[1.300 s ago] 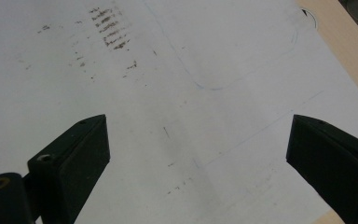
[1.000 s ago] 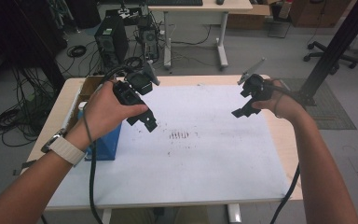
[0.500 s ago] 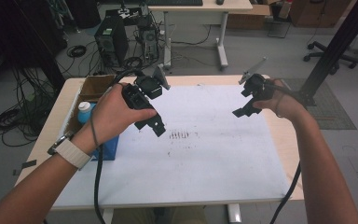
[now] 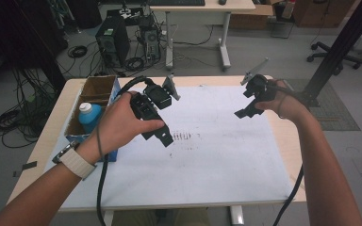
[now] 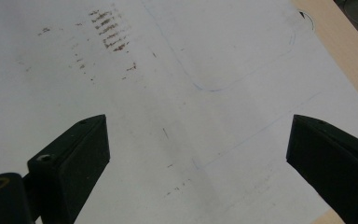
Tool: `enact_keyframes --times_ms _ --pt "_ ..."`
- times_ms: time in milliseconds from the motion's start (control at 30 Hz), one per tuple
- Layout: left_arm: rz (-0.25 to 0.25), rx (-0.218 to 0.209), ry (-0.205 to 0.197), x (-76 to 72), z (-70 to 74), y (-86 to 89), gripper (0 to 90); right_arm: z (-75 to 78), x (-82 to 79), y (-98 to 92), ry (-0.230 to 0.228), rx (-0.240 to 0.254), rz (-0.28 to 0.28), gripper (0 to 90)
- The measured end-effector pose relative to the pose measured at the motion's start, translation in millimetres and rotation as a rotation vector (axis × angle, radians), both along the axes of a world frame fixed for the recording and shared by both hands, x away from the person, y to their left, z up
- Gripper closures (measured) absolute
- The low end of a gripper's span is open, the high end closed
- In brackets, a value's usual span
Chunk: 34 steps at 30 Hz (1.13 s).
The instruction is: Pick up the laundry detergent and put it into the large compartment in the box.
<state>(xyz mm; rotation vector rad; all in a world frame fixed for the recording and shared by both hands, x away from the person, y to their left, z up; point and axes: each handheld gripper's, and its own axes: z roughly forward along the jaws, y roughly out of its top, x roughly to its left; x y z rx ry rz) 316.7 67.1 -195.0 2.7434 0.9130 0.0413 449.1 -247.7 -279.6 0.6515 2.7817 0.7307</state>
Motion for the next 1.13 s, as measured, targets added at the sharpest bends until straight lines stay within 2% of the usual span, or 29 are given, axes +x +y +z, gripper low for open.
enact_keyframes --times_ms 233,1133 --pt "-0.008 -0.004 0.002 -3.1 -2.4 -1.0 13.6 -1.7 1.4 3.8 0.003 -0.004 0.007 5.9" --pt "-0.001 -0.02 0.005 2.8 -3.2 1.8 13.6 -3.6 2.1 3.3 0.004 -0.007 0.007 5.8"
